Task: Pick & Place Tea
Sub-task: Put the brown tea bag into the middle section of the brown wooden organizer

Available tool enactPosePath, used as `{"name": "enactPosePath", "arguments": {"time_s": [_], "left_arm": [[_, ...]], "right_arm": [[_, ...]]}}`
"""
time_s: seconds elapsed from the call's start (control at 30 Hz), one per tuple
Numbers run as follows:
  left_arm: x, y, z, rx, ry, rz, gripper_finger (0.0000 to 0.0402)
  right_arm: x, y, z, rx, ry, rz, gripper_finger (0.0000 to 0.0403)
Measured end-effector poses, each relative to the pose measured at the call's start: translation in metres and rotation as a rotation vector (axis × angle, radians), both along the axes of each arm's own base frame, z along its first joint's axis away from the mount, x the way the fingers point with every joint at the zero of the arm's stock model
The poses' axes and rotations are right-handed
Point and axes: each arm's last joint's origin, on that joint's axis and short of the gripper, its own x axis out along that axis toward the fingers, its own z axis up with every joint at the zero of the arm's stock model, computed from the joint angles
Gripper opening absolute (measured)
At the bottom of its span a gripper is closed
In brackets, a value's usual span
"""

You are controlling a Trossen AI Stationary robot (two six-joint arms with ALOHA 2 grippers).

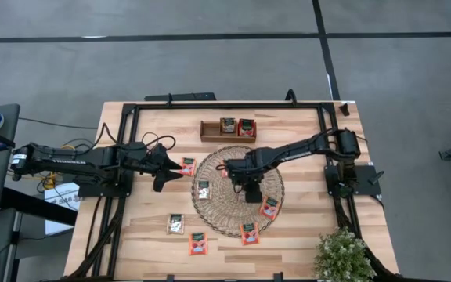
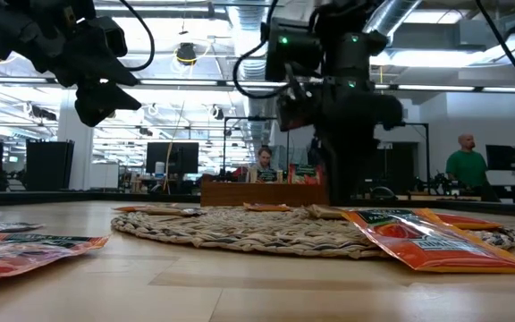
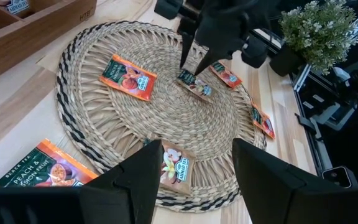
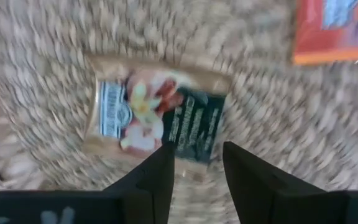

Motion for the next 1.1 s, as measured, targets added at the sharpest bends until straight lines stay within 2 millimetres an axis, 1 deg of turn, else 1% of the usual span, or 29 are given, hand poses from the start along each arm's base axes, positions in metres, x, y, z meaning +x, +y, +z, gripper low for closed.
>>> {"name": "enactPosePath", "arguments": {"time_s": [0.17,0.4,0.9,1.03,1.1], "left_arm": [[0.0,0.0,0.0,0.005,0.0,-0.003,0.0188],[0.0,0.0,0.0,0.005,0.0,-0.002,0.0188],[0.0,0.0,0.0,0.0,0.0,0.0,0.0188],[0.0,0.0,0.0,0.0,0.0,0.0,0.0188],[0.0,0.0,0.0,0.0,0.0,0.0,0.0188]], "right_arm": [[-0.005,0.0,-0.011,0.003,0.004,-0.025,0.0127],[-0.004,-0.003,-0.011,0.003,-0.001,-0.033,0.0111],[-0.004,-0.002,-0.011,0.003,-0.002,-0.033,0.0057],[-0.003,-0.002,-0.015,0.004,0.007,-0.036,0.0041],[-0.001,-0.002,-0.023,0.006,0.028,-0.033,0.0033]]}}
